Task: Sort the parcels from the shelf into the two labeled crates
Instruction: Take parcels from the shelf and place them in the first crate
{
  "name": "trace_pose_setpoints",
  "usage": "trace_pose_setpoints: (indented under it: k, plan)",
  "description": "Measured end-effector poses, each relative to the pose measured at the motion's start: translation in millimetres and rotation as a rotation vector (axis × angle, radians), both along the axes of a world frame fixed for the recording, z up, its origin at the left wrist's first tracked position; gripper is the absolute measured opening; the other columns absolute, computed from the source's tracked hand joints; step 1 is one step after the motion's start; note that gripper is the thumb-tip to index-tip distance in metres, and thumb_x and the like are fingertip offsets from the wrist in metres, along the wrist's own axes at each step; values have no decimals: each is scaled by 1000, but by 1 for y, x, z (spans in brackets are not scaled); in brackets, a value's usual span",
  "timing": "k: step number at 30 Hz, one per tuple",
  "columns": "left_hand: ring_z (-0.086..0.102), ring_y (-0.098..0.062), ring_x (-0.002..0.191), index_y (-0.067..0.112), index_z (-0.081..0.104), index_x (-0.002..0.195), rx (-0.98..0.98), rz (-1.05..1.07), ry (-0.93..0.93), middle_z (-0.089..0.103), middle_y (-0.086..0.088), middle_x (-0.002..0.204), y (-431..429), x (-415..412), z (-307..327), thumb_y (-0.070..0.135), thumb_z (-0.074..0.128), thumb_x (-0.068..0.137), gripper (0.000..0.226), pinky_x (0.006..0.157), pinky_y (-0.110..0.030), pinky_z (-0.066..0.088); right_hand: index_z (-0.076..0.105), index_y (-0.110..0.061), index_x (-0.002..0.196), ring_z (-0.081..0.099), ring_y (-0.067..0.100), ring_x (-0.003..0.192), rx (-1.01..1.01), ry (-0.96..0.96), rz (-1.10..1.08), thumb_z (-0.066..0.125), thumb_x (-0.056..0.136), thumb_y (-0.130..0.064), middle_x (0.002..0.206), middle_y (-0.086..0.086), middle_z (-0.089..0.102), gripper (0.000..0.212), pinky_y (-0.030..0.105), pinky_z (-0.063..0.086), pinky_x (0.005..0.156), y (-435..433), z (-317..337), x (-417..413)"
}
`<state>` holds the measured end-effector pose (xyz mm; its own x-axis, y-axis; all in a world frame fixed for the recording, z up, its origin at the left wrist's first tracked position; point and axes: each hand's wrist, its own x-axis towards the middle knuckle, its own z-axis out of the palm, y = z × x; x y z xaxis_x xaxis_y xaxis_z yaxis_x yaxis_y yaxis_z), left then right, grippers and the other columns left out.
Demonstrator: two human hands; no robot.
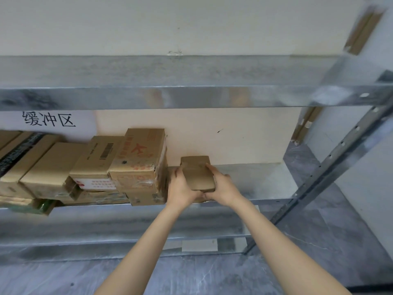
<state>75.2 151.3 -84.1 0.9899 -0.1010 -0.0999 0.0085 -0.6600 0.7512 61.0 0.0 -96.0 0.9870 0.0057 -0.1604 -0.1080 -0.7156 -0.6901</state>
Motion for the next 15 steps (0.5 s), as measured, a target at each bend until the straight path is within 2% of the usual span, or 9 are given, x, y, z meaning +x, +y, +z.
trace_pose_setpoints:
  k: [2, 6, 7, 9, 10, 11, 13, 15]
  plan:
    - [41, -28, 132, 12, 30, 146, -58, -9, 6, 42, -11, 141, -8, -11, 10, 24, 91, 55, 110, 108, -41, 38, 22, -24, 155, 38, 35, 130, 27, -34, -34, 82, 75, -27, 141, 11, 51, 101, 37, 39, 106, -9, 10, -15]
    - [47, -26, 126, 16, 26, 147, -240, -31, 131, 49, -8, 136, -33, -36, 40, 15, 87, 63, 104, 105, -40, 43, 21, -26, 156, 35, 31, 133, 62, -108, -80, 83, 74, -21, 146, 5, 47, 103, 37, 34, 110, -35, 39, -52]
    - [49, -24, 123, 16, 26, 145, -298, -43, 151, 50, -7, 134, -41, -43, 47, 11, 83, 67, 97, 101, -38, 47, 18, -27, 156, 35, 29, 133, 73, -118, -95, 85, 73, -20, 147, 4, 46, 106, 37, 34, 110, -43, 48, -63]
    - [54, -14, 106, 13, 29, 141, -421, -62, 186, 54, -3, 123, -59, -57, 63, -1, 68, 75, 78, 79, -18, 51, 13, -28, 156, 41, 26, 131, 161, -143, -130, 87, 69, -14, 145, 3, 46, 116, 42, 40, 108, -60, 69, -86]
    - [54, -7, 98, 12, 31, 139, -472, -71, 199, 55, 0, 116, -69, -65, 72, -5, 61, 77, 71, 68, -11, 47, 11, -29, 156, 46, 25, 129, 199, -162, -151, 89, 66, -11, 143, 2, 47, 120, 45, 44, 105, -69, 79, -98]
    - [52, -3, 94, 12, 32, 138, -515, -76, 204, 55, 3, 112, -79, -72, 81, -5, 57, 78, 67, 65, -11, 43, 9, -31, 156, 49, 26, 127, 214, -181, -176, 90, 64, -9, 141, 2, 47, 125, 47, 47, 103, -78, 90, -110]
    - [53, -6, 100, 13, 30, 141, -586, -93, 195, 55, 3, 116, -101, -89, 98, -1, 55, 81, 66, 77, -18, 40, 0, -36, 155, 50, 28, 127, 198, -212, -225, 92, 60, -12, 142, 3, 43, 135, 49, 46, 103, -97, 110, -134]
    - [48, -17, 120, 16, 25, 147, -611, -124, 165, 49, 0, 131, -122, -108, 113, 7, 56, 85, 70, 99, -30, 37, -12, -43, 152, 47, 30, 130, 163, -242, -275, 94, 56, -18, 145, 5, 38, 146, 50, 42, 107, -115, 128, -159]
